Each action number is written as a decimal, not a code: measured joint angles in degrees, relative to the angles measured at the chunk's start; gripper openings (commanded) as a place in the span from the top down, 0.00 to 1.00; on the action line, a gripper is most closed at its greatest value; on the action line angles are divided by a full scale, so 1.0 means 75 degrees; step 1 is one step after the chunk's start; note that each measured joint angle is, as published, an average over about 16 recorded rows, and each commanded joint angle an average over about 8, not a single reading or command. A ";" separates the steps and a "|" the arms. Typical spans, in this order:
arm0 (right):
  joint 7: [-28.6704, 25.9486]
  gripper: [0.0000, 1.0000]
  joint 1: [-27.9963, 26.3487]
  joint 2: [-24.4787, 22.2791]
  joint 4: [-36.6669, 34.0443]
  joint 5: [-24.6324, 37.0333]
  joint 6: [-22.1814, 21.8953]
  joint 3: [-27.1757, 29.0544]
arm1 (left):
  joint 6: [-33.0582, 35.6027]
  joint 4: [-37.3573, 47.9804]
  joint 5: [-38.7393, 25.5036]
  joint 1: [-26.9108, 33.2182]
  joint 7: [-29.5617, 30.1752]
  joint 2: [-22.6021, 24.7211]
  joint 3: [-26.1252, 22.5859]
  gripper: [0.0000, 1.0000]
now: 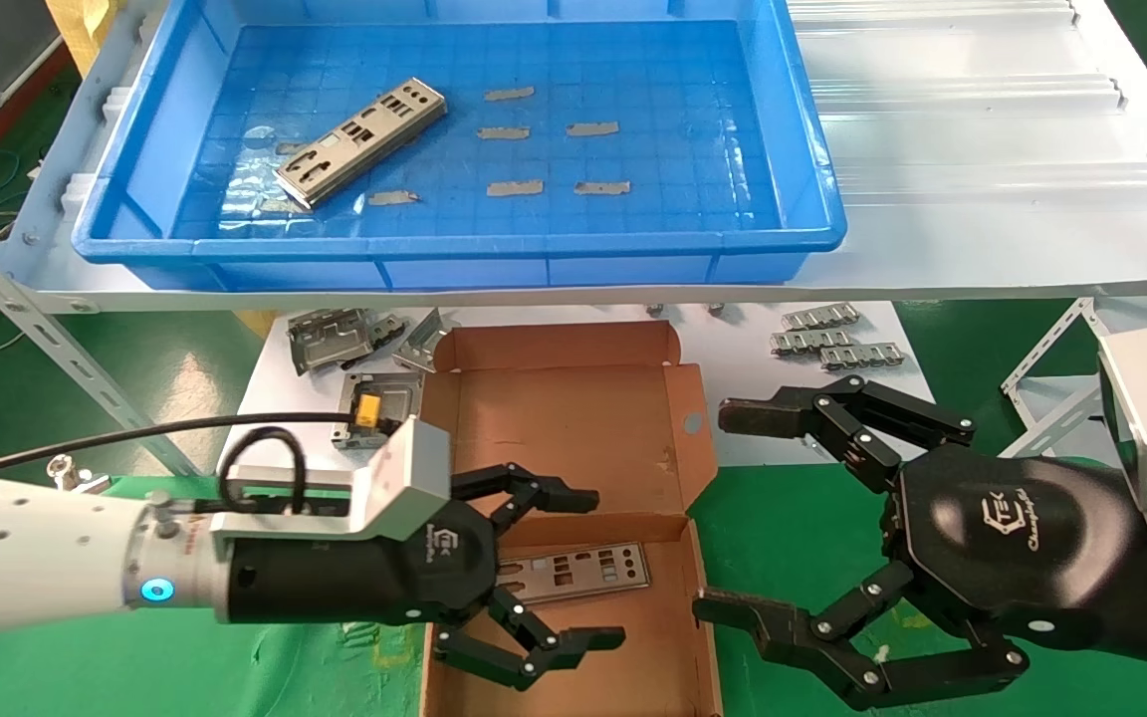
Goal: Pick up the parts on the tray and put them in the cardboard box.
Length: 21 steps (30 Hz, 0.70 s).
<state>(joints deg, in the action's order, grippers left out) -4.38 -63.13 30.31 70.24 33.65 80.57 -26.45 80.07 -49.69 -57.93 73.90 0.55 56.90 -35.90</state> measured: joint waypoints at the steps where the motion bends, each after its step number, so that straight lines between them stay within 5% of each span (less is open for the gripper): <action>1: 0.0000 0.00 0.0000 0.0000 0.0000 0.0000 0.0000 0.0000 | 0.0014 -0.0059 0.0040 -0.0031 0.0025 -0.0054 0.0049 0.00; 21: 0.0000 0.00 0.0000 0.0000 0.0000 0.0000 0.0000 0.0000 | 0.0301 -0.1279 0.0861 -0.0661 0.0546 -0.1172 0.1065 0.00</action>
<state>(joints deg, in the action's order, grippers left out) -4.38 -63.13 30.31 70.24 33.65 80.57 -26.45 82.33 -59.29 -51.48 68.94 4.65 48.11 -27.92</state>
